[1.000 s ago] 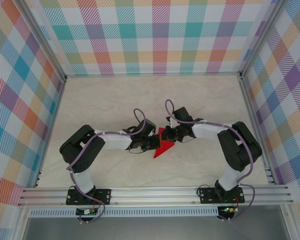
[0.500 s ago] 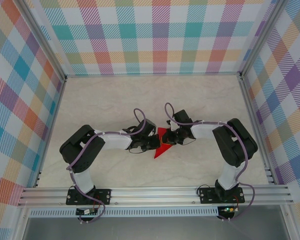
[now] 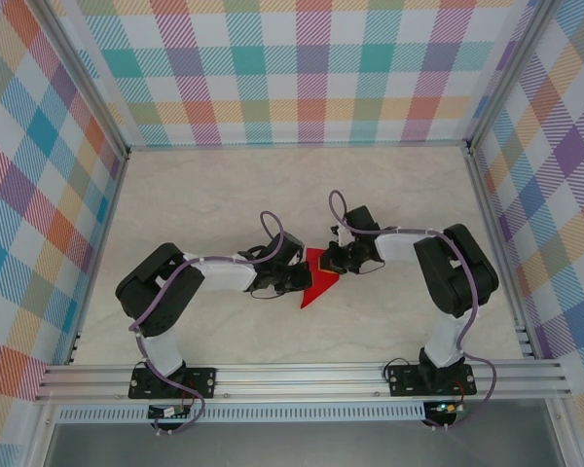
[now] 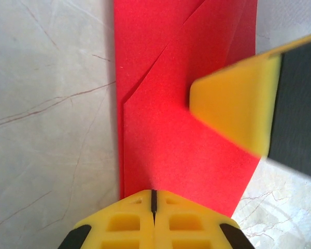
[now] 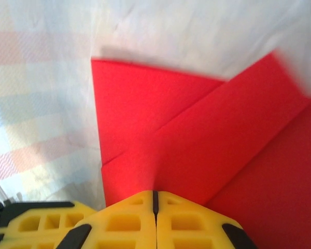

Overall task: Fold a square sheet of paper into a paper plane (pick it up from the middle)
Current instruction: Fourth fold the wing at the center of the table.

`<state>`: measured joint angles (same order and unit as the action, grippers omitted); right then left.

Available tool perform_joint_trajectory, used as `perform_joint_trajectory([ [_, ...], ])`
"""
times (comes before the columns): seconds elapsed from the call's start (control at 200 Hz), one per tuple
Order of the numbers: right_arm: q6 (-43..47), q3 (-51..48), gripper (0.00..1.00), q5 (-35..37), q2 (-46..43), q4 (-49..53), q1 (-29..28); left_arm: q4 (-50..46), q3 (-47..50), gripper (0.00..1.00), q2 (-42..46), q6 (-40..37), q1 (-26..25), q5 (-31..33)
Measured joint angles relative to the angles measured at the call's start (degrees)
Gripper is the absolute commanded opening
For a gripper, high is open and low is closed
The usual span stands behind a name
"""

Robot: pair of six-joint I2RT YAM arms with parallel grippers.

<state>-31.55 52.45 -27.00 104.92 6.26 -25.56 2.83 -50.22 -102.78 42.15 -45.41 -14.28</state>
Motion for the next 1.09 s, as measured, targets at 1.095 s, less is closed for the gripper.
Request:
perform_joint_trajectory([
  [1.095,-3.7,-2.8,0.06,3.1,-9.0,0.0,0.0,-0.1,0.3,0.00,0.4,-0.2,0.0,0.3],
])
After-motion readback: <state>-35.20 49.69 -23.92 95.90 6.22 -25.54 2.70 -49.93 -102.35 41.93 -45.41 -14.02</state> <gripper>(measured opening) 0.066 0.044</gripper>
